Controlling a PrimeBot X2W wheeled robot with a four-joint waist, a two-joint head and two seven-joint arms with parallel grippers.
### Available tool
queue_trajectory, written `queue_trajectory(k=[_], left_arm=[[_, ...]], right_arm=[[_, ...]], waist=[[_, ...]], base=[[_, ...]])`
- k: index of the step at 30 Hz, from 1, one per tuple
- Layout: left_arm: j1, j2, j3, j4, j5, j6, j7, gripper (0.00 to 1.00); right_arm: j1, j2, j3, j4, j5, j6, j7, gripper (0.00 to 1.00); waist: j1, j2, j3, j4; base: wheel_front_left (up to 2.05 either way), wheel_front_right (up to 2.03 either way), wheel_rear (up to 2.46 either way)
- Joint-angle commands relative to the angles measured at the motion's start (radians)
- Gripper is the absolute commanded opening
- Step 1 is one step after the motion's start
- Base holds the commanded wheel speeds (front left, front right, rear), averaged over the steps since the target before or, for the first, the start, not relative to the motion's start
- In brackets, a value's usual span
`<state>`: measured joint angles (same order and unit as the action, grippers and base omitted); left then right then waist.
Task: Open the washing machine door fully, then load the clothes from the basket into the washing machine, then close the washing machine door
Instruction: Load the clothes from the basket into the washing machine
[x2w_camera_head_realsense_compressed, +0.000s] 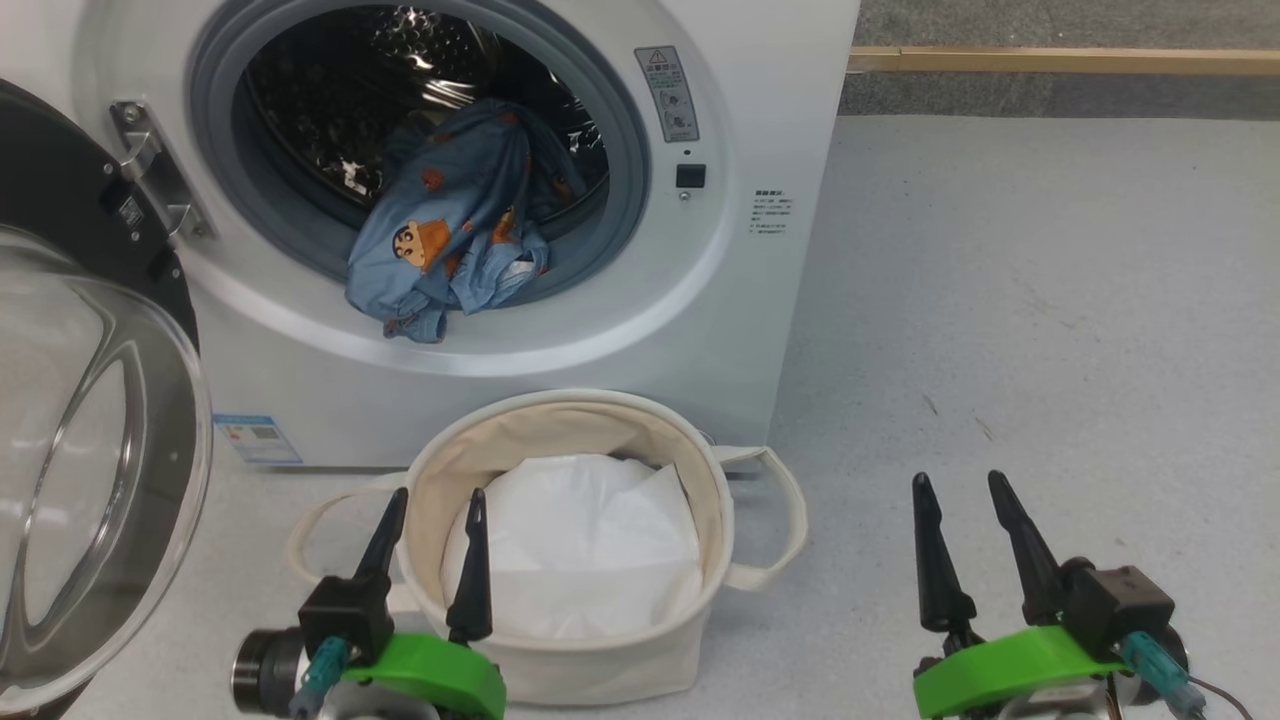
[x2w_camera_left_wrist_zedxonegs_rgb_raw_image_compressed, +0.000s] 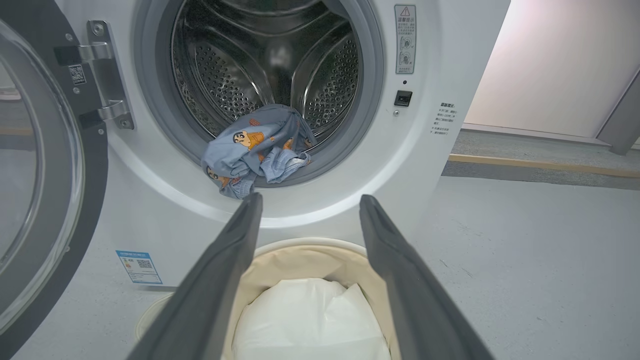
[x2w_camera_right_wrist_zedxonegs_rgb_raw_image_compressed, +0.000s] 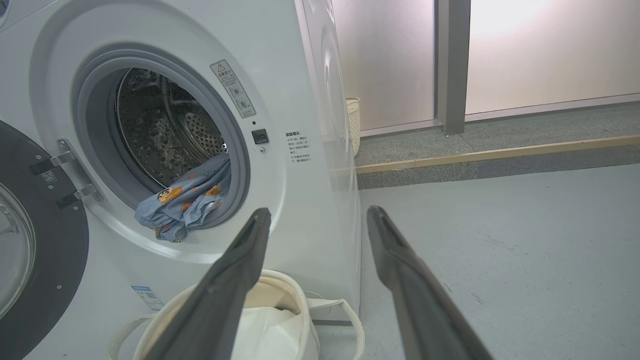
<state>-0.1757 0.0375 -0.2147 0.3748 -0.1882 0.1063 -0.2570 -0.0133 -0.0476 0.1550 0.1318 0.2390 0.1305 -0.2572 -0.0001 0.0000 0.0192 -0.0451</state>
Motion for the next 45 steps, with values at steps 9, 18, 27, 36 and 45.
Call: queue_trajectory(k=[9,18,27,36,45], left_arm=[[-0.034,0.013,0.025,0.04,0.004,0.012,-0.005,1.0],[-0.2,0.017,0.054,0.126,0.056,-0.01,-0.005,1.0],[-0.479,0.084,0.076,0.255,0.128,-0.023,-0.005,1.0],[-0.78,0.153,0.071,0.4,0.175,-0.018,-0.005,1.0],[-0.958,0.211,0.049,0.625,0.224,0.04,-0.005,1.0]], right_arm=[[-0.021,-0.003,0.036,-0.033,0.005,0.0,-0.005,1.0],[-0.088,-0.003,0.034,-0.065,0.001,0.0,-0.005,1.0],[-0.195,-0.003,0.061,-0.096,0.024,0.0,-0.005,1.0],[-0.269,-0.003,0.073,-0.111,0.053,0.0,-0.005,1.0],[-0.289,-0.003,0.084,-0.109,0.077,0.0,-0.005,1.0]], waist=[[0.0001,0.0,0.02,-0.023],[0.0001,0.0,0.207,-0.056],[0.0001,0.0,0.393,-0.099],[0.0001,0.0,0.528,-0.143],[0.0001,0.0,0.551,-0.169]], base=[[0.0,0.0,0.0],[0.0,0.0,0.0],[0.0,0.0,0.0],[0.0,0.0,0.0],[0.0,0.0,0.0]])
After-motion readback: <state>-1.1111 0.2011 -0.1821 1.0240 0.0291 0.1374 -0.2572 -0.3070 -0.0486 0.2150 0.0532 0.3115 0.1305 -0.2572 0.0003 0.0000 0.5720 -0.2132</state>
